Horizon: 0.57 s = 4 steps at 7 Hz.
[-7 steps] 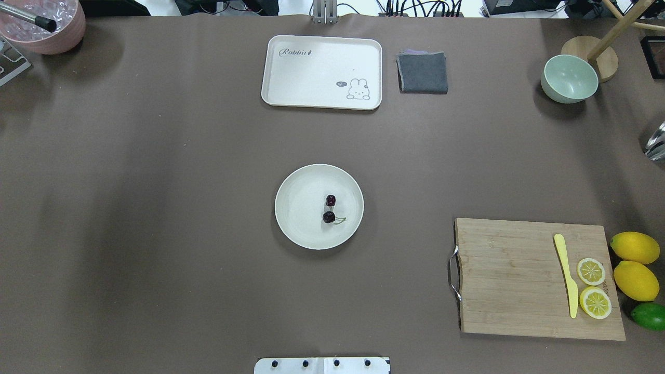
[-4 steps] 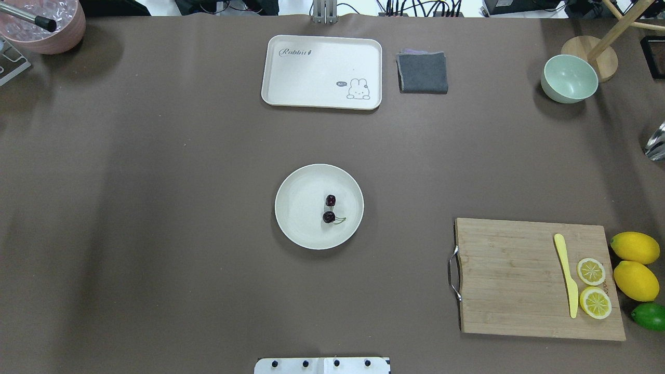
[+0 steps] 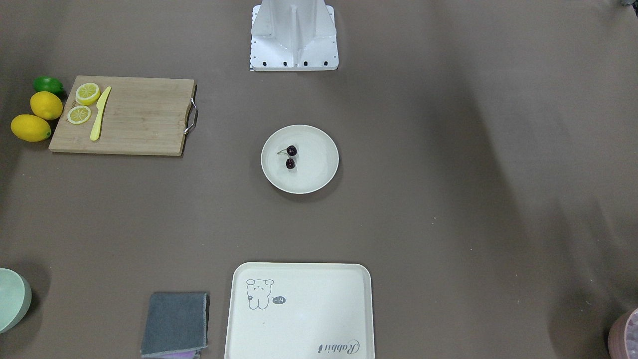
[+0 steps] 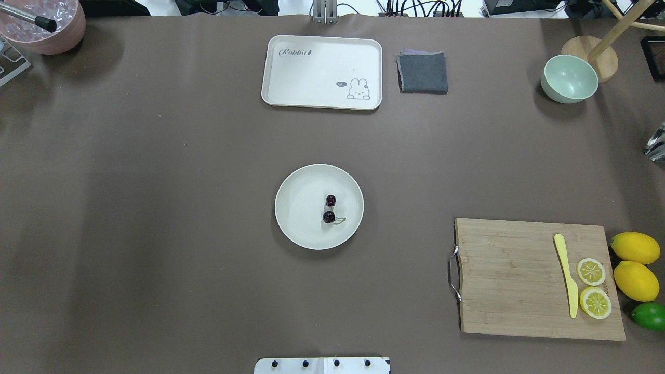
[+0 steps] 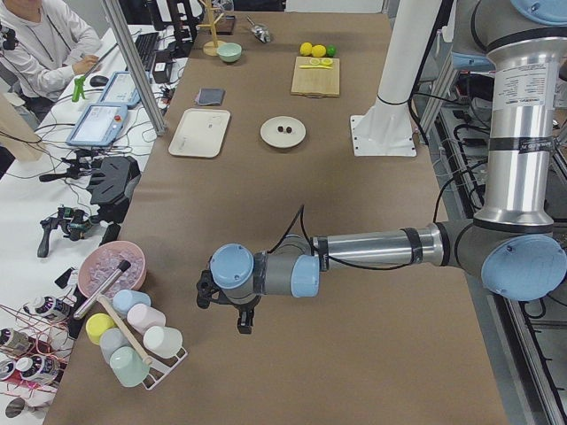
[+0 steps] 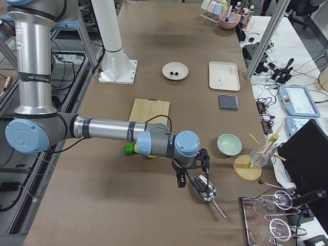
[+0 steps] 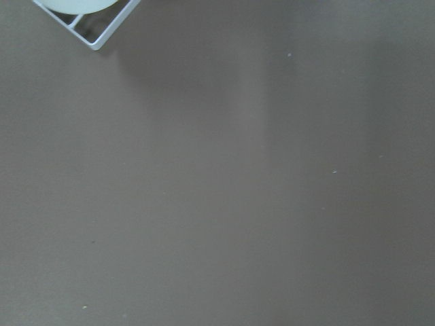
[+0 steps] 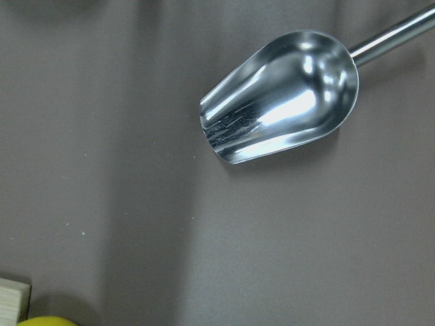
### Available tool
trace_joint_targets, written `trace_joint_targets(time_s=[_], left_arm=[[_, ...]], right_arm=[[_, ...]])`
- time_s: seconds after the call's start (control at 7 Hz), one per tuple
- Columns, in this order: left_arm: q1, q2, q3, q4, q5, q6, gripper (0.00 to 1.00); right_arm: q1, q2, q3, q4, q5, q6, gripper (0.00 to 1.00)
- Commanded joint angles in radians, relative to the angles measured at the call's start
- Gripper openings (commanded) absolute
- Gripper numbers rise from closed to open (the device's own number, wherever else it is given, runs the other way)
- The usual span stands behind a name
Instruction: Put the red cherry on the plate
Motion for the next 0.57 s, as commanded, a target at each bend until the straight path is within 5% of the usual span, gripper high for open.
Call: trace_joint_targets(time_s=[0.0, 0.43], left_arm=[[-0.012, 0.01, -0.006, -0.001, 0.001, 0.067, 0.97], [-0.012, -0.005, -0.005, 0.004, 0.004, 0.064, 0.97]], right_arm=[[0.001, 0.0, -0.001, 0.006, 0.015, 0.005, 1.0], [0.001, 0.004, 0.007, 0.006, 0.038, 0.008, 1.0]])
